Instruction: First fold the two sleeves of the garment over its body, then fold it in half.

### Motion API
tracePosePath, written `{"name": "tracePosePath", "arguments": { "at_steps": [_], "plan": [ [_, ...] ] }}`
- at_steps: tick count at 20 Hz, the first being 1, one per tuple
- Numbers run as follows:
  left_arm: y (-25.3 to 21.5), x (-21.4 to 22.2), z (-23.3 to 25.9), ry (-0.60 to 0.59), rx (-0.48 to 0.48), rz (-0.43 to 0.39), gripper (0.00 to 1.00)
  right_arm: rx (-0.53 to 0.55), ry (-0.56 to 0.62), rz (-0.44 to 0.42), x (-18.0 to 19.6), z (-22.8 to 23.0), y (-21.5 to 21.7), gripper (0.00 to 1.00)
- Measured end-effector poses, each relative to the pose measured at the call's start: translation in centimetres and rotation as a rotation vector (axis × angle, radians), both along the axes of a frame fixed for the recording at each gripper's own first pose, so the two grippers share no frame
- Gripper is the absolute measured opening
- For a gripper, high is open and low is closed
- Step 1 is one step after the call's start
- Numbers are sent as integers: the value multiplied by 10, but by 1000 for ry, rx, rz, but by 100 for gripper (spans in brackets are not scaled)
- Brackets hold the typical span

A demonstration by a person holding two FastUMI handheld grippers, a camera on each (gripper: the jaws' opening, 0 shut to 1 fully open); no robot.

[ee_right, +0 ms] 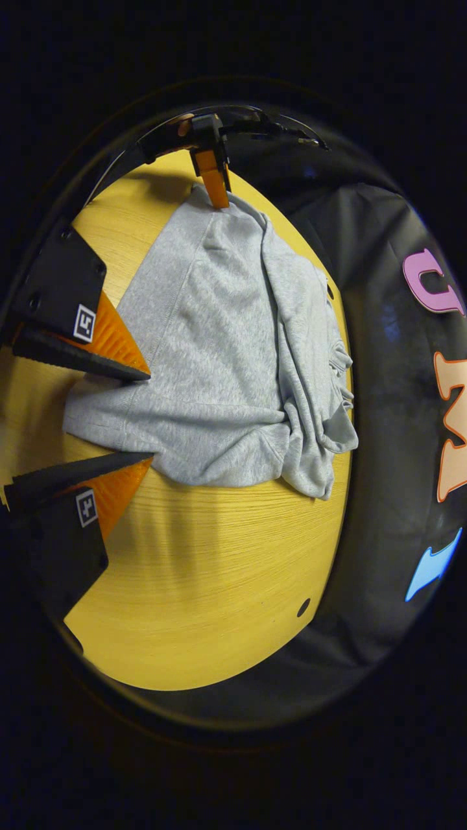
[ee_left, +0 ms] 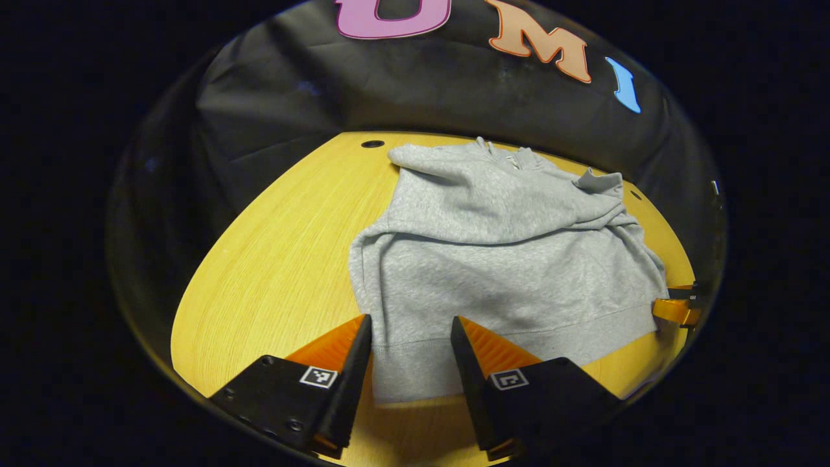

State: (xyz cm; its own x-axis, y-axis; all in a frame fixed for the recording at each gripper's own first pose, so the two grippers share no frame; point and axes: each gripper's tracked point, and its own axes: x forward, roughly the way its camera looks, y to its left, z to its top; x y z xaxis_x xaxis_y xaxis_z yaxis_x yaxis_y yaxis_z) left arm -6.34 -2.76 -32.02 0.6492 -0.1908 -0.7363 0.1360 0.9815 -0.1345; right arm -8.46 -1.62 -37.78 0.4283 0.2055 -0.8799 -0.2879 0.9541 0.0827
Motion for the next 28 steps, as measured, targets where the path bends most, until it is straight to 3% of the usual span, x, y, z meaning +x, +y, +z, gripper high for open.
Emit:
{"name": "tracePosePath", "arguments": {
  "at_steps": [1,3,4,5,6,7,8,11,15,22,28],
  "plan": [
    [-3,1,1,0,-7,-23,62,25,19,6,-1,-1,5,67],
    [-7,2,1,2,-19,-37,50,51,55,-1,-2,-2,11,37],
    [-9,3,1,6,-23,-41,41,60,61,-14,-3,3,10,28],
    [-17,3,1,2,-57,-49,41,63,84,-14,-2,-1,13,18],
    [-18,4,2,3,-67,-27,17,80,88,-10,1,-2,14,18],
    [-18,6,2,0,-74,-32,16,89,110,-29,-2,-2,13,18],
    [-20,6,0,3,-76,-38,12,104,111,-42,-1,-1,14,8],
    [-21,7,2,34,-98,-33,1,119,135,-72,2,-2,16,5],
    [-22,1,2,84,-90,-52,0,164,188,-117,-3,-1,19,5],
    [-21,1,2,161,-127,-41,0,189,228,-81,-3,3,26,5],
    [-24,10,28,161,-180,-33,0,310,215,-140,17,37,34,3]
  ]
}}
